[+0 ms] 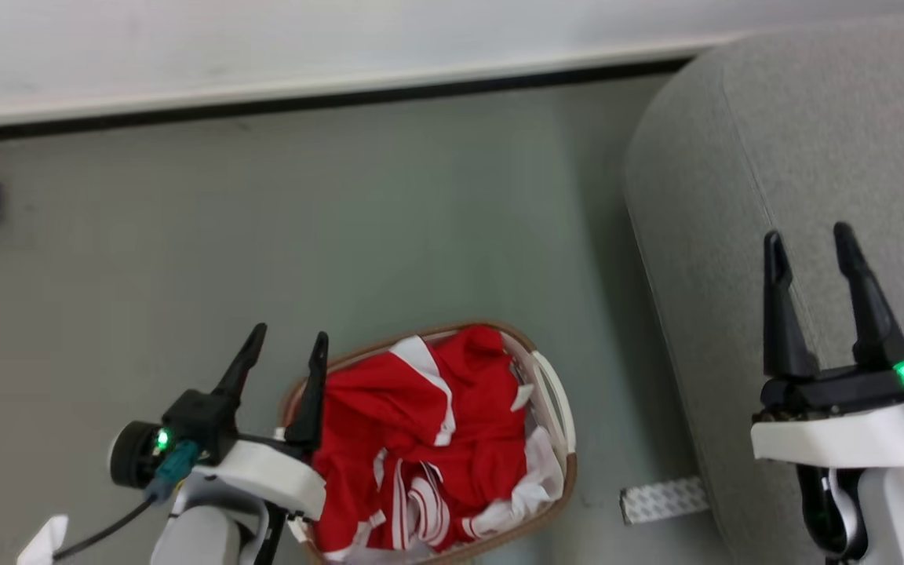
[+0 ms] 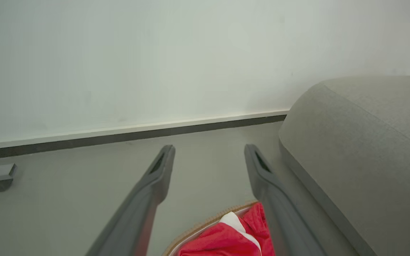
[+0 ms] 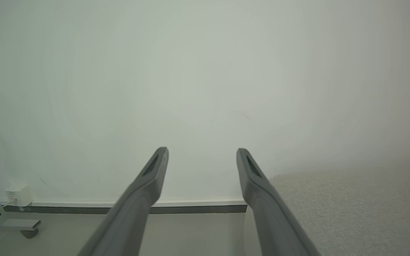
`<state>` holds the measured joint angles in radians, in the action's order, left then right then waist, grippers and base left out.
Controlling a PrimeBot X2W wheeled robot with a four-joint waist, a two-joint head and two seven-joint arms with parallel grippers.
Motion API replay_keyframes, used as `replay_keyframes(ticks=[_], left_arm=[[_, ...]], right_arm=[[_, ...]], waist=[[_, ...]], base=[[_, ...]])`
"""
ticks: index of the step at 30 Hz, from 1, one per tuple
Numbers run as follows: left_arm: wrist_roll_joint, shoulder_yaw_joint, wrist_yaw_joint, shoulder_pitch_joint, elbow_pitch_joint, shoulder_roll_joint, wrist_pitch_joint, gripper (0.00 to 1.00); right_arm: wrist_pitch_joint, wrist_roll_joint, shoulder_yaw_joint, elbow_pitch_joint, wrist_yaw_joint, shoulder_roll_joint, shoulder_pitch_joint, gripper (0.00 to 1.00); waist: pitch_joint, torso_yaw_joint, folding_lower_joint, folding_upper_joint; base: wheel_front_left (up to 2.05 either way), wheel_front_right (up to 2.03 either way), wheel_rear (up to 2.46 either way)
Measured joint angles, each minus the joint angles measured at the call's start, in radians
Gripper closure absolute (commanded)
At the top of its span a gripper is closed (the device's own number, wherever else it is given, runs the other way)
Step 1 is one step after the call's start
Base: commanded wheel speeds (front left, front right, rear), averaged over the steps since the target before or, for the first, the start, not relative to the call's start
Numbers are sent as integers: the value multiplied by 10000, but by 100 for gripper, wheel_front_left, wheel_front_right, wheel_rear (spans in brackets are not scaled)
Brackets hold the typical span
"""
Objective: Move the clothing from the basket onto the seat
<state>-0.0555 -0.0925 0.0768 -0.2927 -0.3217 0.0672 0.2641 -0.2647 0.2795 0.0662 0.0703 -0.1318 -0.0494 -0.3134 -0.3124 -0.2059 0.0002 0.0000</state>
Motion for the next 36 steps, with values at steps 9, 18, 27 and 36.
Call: replay_keyframes(ticks=[9,18,27,36], left_arm=[[403,-1152,443,-1845,-3212,545,-201,0],[759,-2602,520,-3862,-5939,1057,-809,0],[593,-4289,522,-5218,-7607,1290,-1312,0],[198,-5519,539,-6118,-8815,1498,-2163,0]], right_arm=[[-2,332,-247,-422,0,-4,-619,0],[0,855,-380,-727,0,-4,-988,0],[-2,1618,-180,-750,0,-8,-1159,0],[-2,2105,-50,-677,0,-8,-1165,0]], waist=[[-1432,-705,1,0],[-2762,-1375,0,0],[-3901,-2181,-1,0],[-4767,-2807,-1,0]], base=[[0,0,0],[0,0,0],[0,0,0],[0,0,0]])
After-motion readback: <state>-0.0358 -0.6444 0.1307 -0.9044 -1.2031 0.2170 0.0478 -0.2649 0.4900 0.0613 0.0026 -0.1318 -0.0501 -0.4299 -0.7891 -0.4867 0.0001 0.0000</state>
